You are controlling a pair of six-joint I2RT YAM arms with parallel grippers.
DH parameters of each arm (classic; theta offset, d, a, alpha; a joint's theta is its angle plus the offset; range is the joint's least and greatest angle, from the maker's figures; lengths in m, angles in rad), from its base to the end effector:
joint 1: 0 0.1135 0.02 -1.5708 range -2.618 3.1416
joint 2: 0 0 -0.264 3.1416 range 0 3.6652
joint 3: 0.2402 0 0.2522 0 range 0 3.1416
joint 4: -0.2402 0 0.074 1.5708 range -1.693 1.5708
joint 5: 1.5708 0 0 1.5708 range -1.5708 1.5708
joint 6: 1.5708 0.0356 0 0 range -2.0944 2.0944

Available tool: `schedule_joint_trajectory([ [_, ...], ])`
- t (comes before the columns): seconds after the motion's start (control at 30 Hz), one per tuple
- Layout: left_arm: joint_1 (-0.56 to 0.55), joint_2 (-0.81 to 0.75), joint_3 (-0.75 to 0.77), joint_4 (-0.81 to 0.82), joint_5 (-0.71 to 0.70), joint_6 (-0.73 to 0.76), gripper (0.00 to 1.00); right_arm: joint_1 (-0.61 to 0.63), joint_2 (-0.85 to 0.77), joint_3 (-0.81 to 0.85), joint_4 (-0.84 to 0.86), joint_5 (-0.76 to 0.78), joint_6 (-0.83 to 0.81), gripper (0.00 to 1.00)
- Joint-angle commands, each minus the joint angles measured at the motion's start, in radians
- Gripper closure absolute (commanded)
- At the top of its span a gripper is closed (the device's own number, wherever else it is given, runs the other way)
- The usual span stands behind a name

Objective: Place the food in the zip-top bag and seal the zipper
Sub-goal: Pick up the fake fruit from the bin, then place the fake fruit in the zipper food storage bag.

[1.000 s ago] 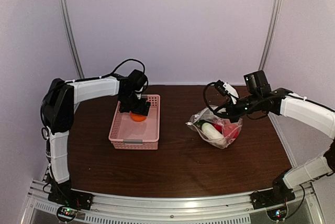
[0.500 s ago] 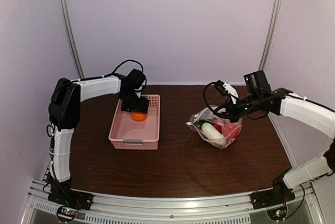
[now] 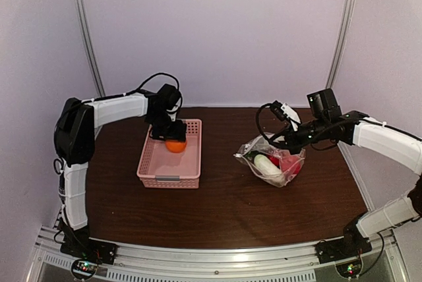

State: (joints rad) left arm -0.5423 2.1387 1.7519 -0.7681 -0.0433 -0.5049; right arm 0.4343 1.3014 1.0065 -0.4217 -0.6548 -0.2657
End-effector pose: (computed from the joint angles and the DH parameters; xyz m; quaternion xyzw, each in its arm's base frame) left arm 0.3912 -0.2339 0.1990 0.0138 0.9781 -0.0849 0.1893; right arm 0.2437 0.1369 0.2870 -0.4206 0.7639 0.3247 0.3662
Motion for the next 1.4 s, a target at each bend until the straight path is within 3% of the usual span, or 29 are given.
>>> schedule_joint_trajectory([
  [0.0, -0.01, -0.183, -0.05, 0.003, 0.026, -0.038, 0.32, -0.001, 0.002, -0.009, 0.012, -0.008, -0.011, 1.0],
  [0.3, -0.155, -0.431, -0.225, 0.317, 0.281, -0.019, 0.33, -0.001, 0.009, -0.008, 0.02, -0.001, 0.003, 1.0],
  [0.53, -0.345, -0.462, -0.255, 0.571, 0.457, 0.014, 0.34, -0.002, -0.004, 0.02, 0.019, 0.031, 0.042, 1.0],
  [0.7, -0.414, -0.445, -0.251, 0.674, 0.527, -0.032, 0.36, -0.002, 0.025, 0.085, 0.009, 0.052, 0.093, 1.0],
  [1.03, -0.448, -0.414, -0.273, 0.762, 0.491, -0.114, 0.38, -0.001, 0.145, 0.305, -0.089, 0.05, 0.143, 1.0],
  [1.37, -0.46, -0.321, -0.296, 0.899, 0.447, -0.268, 0.41, -0.001, 0.094, 0.228, -0.069, 0.042, 0.148, 1.0],
])
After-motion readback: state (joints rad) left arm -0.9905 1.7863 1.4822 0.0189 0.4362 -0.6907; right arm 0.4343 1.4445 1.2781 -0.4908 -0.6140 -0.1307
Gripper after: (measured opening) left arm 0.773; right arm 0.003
